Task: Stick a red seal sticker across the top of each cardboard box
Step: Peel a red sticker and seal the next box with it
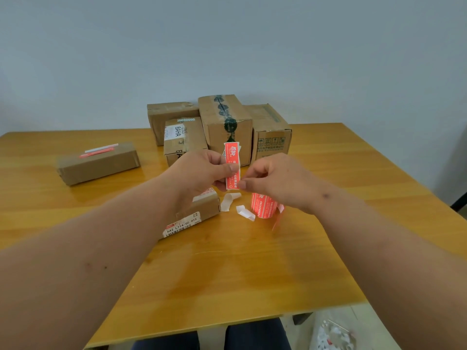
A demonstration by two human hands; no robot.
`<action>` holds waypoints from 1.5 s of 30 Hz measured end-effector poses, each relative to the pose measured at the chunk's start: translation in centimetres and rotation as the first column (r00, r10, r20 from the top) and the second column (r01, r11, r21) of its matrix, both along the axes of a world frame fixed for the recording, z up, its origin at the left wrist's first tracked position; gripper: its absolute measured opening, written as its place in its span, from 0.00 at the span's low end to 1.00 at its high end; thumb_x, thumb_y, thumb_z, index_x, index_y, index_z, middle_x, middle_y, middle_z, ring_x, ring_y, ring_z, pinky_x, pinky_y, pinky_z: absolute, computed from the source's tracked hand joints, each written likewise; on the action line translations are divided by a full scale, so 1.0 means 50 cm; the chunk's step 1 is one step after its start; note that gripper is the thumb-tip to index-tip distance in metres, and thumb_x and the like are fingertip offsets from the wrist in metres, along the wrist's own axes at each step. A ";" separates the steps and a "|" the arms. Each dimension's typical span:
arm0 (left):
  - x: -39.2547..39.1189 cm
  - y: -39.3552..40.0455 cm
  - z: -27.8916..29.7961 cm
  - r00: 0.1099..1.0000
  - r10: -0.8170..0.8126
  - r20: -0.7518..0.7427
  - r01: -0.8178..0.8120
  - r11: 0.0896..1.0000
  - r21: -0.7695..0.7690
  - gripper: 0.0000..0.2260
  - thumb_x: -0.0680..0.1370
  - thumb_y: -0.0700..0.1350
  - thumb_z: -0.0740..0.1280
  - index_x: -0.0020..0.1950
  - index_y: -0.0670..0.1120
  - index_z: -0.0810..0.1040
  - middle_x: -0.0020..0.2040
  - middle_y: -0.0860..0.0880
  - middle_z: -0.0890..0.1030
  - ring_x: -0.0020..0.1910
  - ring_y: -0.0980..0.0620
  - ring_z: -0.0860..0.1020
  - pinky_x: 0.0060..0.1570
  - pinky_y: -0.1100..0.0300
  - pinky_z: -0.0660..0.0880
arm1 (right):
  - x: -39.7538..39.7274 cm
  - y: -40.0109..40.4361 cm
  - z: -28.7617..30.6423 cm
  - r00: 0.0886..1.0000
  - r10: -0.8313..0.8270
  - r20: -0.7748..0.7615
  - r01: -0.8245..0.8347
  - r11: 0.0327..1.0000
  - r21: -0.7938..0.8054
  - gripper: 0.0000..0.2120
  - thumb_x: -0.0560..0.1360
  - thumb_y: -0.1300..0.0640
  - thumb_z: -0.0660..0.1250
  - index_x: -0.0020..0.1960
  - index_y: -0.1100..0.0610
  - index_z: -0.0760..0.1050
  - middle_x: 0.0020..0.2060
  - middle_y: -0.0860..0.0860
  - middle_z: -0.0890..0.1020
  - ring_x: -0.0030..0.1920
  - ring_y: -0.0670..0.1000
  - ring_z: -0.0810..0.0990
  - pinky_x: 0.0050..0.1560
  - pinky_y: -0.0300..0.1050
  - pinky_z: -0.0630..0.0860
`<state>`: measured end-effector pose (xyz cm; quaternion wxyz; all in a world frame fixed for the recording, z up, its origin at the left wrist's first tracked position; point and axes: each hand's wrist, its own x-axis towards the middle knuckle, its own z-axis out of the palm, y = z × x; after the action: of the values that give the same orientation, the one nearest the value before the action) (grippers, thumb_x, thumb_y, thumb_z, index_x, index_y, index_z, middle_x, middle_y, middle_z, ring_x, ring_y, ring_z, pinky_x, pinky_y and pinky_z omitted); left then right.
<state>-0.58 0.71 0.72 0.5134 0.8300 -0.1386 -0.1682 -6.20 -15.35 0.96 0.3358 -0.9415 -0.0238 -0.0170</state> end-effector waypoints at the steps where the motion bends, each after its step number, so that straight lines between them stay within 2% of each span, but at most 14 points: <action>1: -0.002 0.003 0.001 1.000 0.002 -0.001 -0.002 1.000 -0.007 0.07 0.77 0.46 0.69 0.45 0.44 0.83 0.37 0.50 0.84 0.34 0.58 0.80 0.36 0.69 0.67 | -0.001 0.003 0.001 1.000 -0.001 -0.001 0.001 0.999 0.038 0.08 0.74 0.48 0.71 0.42 0.52 0.82 0.41 0.51 0.83 0.40 0.51 0.79 0.41 0.45 0.76; 4: -0.005 0.014 0.004 1.000 0.009 -0.001 -0.009 1.000 -0.024 0.08 0.77 0.47 0.69 0.47 0.42 0.83 0.38 0.49 0.85 0.32 0.59 0.80 0.37 0.69 0.69 | -0.004 0.012 0.004 1.000 -0.010 -0.002 0.010 0.995 0.096 0.09 0.74 0.50 0.71 0.41 0.55 0.80 0.39 0.52 0.82 0.33 0.45 0.74 0.32 0.37 0.70; 7: -0.007 0.026 0.005 1.000 0.010 0.016 -0.009 0.998 -0.066 0.10 0.77 0.48 0.70 0.48 0.42 0.84 0.39 0.48 0.86 0.36 0.55 0.80 0.48 0.59 0.74 | -0.004 0.023 0.006 1.000 -0.005 -0.027 0.009 0.988 0.156 0.11 0.73 0.50 0.72 0.41 0.58 0.80 0.35 0.50 0.80 0.31 0.39 0.73 0.31 0.32 0.68; 9: -0.009 0.034 0.005 0.999 0.017 0.029 -0.014 0.996 -0.092 0.10 0.76 0.48 0.70 0.48 0.42 0.84 0.40 0.48 0.86 0.37 0.54 0.79 0.49 0.56 0.76 | -0.003 0.032 0.006 1.000 0.003 -0.029 0.002 0.982 0.189 0.12 0.72 0.50 0.73 0.39 0.59 0.79 0.29 0.45 0.76 0.25 0.37 0.70 0.25 0.27 0.65; 11: -0.011 0.043 0.005 0.999 0.020 0.034 -0.016 0.995 -0.097 0.10 0.76 0.49 0.70 0.47 0.43 0.84 0.40 0.47 0.85 0.37 0.54 0.79 0.50 0.55 0.76 | 0.000 0.039 0.004 1.000 -0.001 -0.022 0.005 0.978 0.208 0.11 0.72 0.51 0.73 0.38 0.58 0.78 0.27 0.42 0.74 0.24 0.36 0.70 0.26 0.28 0.65; 15: -0.013 0.063 0.009 1.000 -0.007 -0.011 0.005 0.990 -0.138 0.15 0.77 0.54 0.67 0.47 0.44 0.84 0.42 0.46 0.86 0.40 0.51 0.79 0.57 0.51 0.76 | -0.003 0.052 0.007 1.000 0.012 -0.018 -0.007 0.971 0.241 0.14 0.73 0.51 0.73 0.42 0.63 0.77 0.31 0.47 0.75 0.28 0.39 0.70 0.30 0.31 0.67; 18: -0.017 0.085 0.011 0.995 -0.072 -0.072 0.059 0.984 -0.166 0.15 0.77 0.54 0.66 0.50 0.44 0.84 0.44 0.49 0.86 0.44 0.52 0.79 0.50 0.58 0.74 | 0.000 0.059 0.008 1.000 0.005 -0.024 0.001 0.964 0.266 0.13 0.73 0.53 0.72 0.42 0.64 0.77 0.40 0.58 0.81 0.40 0.52 0.78 0.43 0.46 0.75; 20: -0.017 0.097 0.007 0.993 -0.076 -0.088 0.060 0.982 -0.179 0.09 0.74 0.44 0.72 0.52 0.43 0.84 0.45 0.48 0.85 0.46 0.51 0.79 0.47 0.60 0.73 | 0.002 0.064 0.008 0.999 0.012 -0.032 -0.003 0.965 0.262 0.16 0.72 0.52 0.73 0.43 0.65 0.76 0.44 0.60 0.82 0.46 0.60 0.80 0.52 0.53 0.77; 23: -0.014 0.104 0.003 0.993 -0.029 -0.114 0.006 0.979 -0.204 0.09 0.72 0.36 0.73 0.52 0.40 0.82 0.43 0.48 0.85 0.42 0.53 0.81 0.42 0.62 0.75 | 0.001 0.075 0.011 0.997 0.057 -0.047 -0.045 0.973 0.228 0.19 0.71 0.46 0.72 0.43 0.63 0.76 0.40 0.58 0.81 0.43 0.58 0.78 0.51 0.51 0.76; 26: -0.013 0.108 0.000 0.990 0.020 -0.142 -0.055 0.967 -0.247 0.08 0.72 0.34 0.72 0.49 0.42 0.79 0.38 0.48 0.84 0.35 0.54 0.80 0.40 0.61 0.73 | -0.001 0.081 0.013 0.997 0.064 -0.039 -0.052 0.968 0.246 0.11 0.73 0.50 0.71 0.44 0.58 0.80 0.44 0.55 0.84 0.48 0.55 0.81 0.55 0.53 0.76; 31: -0.012 0.116 -0.006 0.990 0.026 -0.138 -0.062 0.963 -0.261 0.10 0.73 0.34 0.71 0.46 0.44 0.73 0.34 0.49 0.82 0.32 0.55 0.79 0.38 0.61 0.70 | 0.001 0.090 0.011 0.997 0.077 -0.029 -0.067 0.966 0.249 0.06 0.73 0.53 0.72 0.43 0.56 0.81 0.44 0.56 0.84 0.44 0.55 0.80 0.53 0.52 0.77; 35: -0.016 0.122 -0.002 0.992 -0.012 -0.126 -0.025 0.958 -0.287 0.07 0.74 0.34 0.70 0.47 0.43 0.75 0.34 0.51 0.83 0.31 0.57 0.78 0.30 0.67 0.72 | 0.007 0.098 0.007 0.996 0.080 -0.026 -0.071 0.967 0.246 0.04 0.73 0.54 0.72 0.42 0.54 0.82 0.39 0.53 0.83 0.41 0.48 0.78 0.49 0.47 0.74; 38: -0.016 0.126 -0.003 0.994 -0.034 -0.104 0.002 0.955 -0.296 0.07 0.74 0.32 0.69 0.48 0.41 0.78 0.33 0.51 0.82 0.32 0.57 0.79 0.31 0.68 0.74 | 0.010 0.099 0.005 0.996 0.087 -0.028 -0.077 0.965 0.252 0.04 0.72 0.54 0.72 0.41 0.53 0.82 0.36 0.47 0.82 0.41 0.46 0.78 0.50 0.47 0.74; 45: -0.010 0.126 -0.005 0.996 -0.037 -0.076 0.014 0.959 -0.282 0.06 0.74 0.32 0.70 0.49 0.41 0.79 0.33 0.51 0.82 0.31 0.59 0.79 0.31 0.70 0.74 | 0.019 0.100 0.003 0.997 0.076 -0.021 -0.068 0.966 0.251 0.04 0.72 0.53 0.72 0.40 0.53 0.82 0.35 0.45 0.82 0.41 0.45 0.79 0.48 0.44 0.74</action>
<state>-1.07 7.00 0.47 0.6290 0.7395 -0.1509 -0.1866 -5.26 -10.33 1.12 0.4524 -0.8904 -0.0506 0.0066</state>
